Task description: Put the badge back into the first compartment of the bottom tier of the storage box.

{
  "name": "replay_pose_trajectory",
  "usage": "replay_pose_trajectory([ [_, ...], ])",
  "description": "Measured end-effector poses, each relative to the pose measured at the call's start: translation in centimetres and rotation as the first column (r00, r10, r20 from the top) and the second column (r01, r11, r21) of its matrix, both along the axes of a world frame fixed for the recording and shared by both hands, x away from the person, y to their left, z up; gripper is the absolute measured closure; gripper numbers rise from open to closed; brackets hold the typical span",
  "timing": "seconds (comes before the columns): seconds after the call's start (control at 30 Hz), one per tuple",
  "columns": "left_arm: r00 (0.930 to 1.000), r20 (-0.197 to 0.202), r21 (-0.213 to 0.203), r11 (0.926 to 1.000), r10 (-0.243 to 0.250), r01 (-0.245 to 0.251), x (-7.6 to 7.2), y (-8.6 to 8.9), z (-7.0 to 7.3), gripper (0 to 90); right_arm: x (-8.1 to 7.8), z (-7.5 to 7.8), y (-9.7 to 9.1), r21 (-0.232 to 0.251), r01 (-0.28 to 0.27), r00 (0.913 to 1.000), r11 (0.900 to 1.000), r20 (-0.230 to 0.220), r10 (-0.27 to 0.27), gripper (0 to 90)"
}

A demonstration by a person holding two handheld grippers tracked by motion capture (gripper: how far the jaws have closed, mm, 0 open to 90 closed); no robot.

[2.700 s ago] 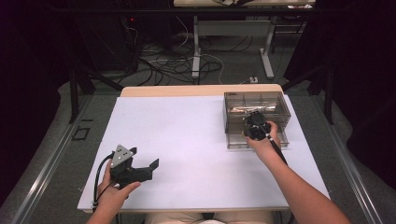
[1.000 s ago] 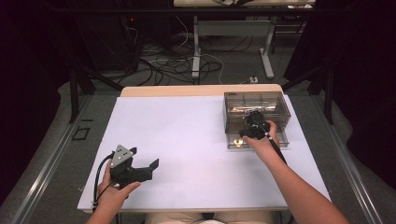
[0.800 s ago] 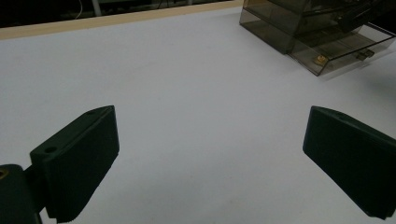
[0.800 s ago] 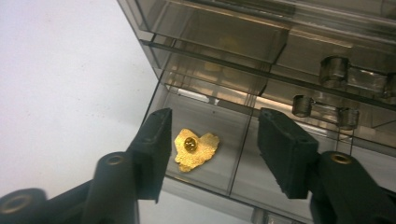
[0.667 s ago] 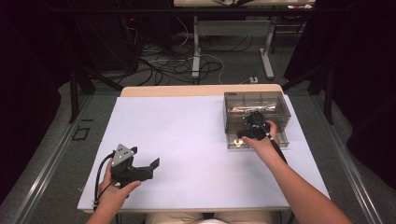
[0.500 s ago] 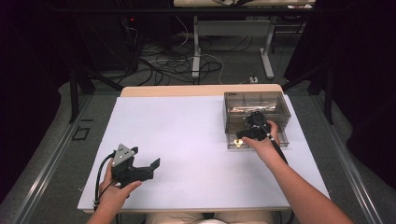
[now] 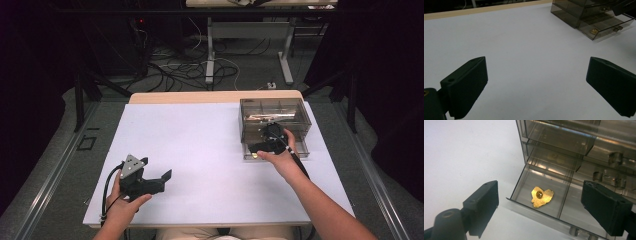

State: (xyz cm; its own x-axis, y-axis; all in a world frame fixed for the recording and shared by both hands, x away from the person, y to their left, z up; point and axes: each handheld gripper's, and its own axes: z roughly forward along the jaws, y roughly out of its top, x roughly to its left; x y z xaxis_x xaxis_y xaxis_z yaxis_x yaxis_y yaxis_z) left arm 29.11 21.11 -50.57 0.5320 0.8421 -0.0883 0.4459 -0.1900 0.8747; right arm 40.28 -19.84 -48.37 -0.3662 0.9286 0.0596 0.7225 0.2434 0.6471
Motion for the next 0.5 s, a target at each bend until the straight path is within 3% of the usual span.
replay_pose_trajectory([
  [0.33,1.0,0.0,0.0,1.0,0.004,-0.004,-0.3,0.1,0.0,4.1,-1.4,0.7,0.1,0.001,-0.065,0.997,0.9979,0.042,0.065,2.1],
  [0.5,1.0,0.001,0.001,1.0,0.009,-0.009,-0.3,0.2,0.0,4.1,-2.3,0.9,0.1,-0.03,-0.098,0.9928,0.9947,0.066,0.1,0.0],
])
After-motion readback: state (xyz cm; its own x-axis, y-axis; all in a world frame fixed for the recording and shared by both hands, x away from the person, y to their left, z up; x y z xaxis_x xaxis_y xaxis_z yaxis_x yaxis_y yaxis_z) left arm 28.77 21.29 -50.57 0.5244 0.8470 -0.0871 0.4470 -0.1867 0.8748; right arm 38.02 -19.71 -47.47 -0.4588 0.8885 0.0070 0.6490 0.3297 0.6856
